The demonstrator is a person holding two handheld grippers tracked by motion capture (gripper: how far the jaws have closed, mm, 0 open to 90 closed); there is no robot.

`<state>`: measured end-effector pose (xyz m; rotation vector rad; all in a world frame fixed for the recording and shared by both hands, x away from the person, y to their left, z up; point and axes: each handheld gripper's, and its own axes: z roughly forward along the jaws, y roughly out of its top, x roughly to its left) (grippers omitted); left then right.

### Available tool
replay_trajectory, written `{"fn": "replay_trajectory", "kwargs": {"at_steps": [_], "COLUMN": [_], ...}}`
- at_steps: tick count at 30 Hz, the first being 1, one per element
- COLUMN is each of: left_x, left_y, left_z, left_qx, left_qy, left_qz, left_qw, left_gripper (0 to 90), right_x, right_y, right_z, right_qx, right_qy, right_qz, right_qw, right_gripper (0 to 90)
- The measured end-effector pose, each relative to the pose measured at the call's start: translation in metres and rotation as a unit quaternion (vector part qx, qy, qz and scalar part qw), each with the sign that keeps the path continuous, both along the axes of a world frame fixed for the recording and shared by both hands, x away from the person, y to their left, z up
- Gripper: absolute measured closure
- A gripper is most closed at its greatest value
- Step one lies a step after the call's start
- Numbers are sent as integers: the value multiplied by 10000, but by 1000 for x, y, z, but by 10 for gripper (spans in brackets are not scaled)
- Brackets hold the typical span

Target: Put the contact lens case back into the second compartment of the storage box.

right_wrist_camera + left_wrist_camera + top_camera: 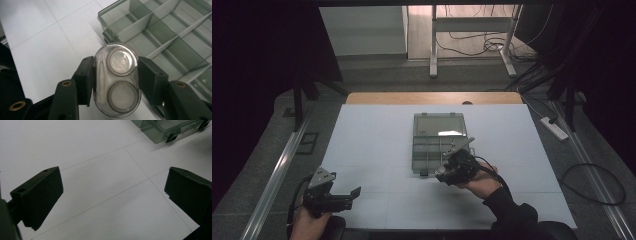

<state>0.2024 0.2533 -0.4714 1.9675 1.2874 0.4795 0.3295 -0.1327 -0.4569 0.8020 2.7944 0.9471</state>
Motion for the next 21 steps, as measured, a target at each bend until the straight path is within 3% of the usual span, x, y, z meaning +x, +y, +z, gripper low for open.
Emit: {"fn": "replay_trajectory", "kwargs": {"at_steps": [12, 21], "left_x": [0, 0], "left_y": [0, 0], "left_z": [0, 0], "left_qx": [-10, -13], "left_qy": [2, 1], "left_qz": [5, 4], "left_qw": [10000, 10000], "left_gripper": [19, 19], "right_x": [21, 35], "right_y": [-2, 6], "right_z": [3, 3], "right_qx": [180, 236], "right_qy": [80, -34], "right_qz": [-417, -722], "right_qw": [9989, 9971], "right_gripper": [493, 492]}}
